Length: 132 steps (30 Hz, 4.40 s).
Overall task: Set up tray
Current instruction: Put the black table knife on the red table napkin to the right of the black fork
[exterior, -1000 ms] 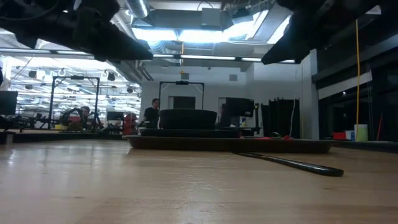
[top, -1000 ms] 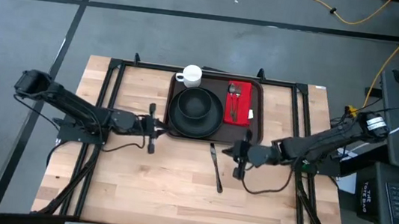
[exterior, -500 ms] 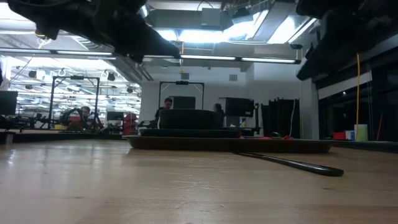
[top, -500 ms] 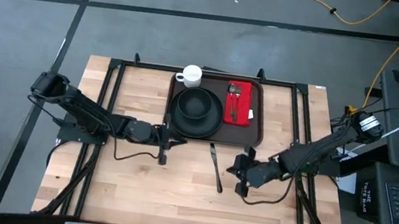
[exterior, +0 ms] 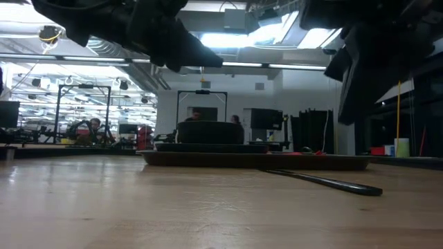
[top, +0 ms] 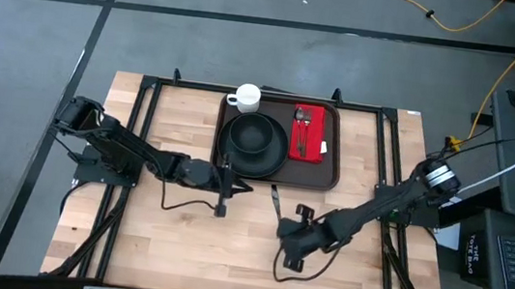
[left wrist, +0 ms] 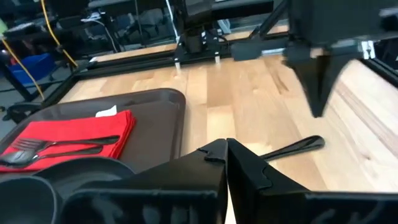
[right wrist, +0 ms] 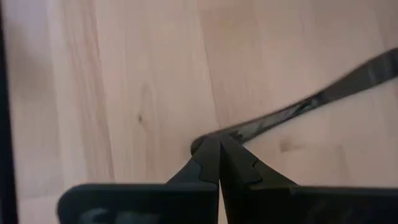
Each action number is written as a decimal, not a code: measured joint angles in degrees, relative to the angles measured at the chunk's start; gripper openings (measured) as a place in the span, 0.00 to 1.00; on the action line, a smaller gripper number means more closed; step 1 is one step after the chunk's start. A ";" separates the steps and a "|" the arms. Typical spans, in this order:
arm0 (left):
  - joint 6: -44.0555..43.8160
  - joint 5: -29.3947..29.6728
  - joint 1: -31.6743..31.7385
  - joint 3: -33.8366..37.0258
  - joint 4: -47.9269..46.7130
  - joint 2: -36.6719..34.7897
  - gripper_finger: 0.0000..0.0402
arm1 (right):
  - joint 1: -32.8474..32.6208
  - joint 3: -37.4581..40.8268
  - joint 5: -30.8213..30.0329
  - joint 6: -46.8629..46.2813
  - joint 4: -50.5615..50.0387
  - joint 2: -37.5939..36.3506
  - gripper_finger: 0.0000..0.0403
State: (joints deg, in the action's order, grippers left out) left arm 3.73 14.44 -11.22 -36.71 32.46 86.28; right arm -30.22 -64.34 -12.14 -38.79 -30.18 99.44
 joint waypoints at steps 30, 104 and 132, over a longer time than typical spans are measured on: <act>2.63 0.89 0.08 0.09 -0.95 -0.02 0.01 | -1.97 -2.86 2.77 -8.71 0.37 8.78 0.01; -6.05 5.06 -5.64 -15.38 -32.78 3.65 0.24 | -1.86 -2.86 6.38 16.58 -9.63 10.99 0.01; -5.95 -1.49 -6.13 -25.40 -43.18 13.16 0.46 | -1.86 -2.84 6.31 16.35 -9.41 10.98 0.01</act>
State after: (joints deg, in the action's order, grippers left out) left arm -2.22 12.95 -17.34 -62.11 -10.72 99.44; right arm -32.08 -67.18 -5.82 -22.44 -39.59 110.42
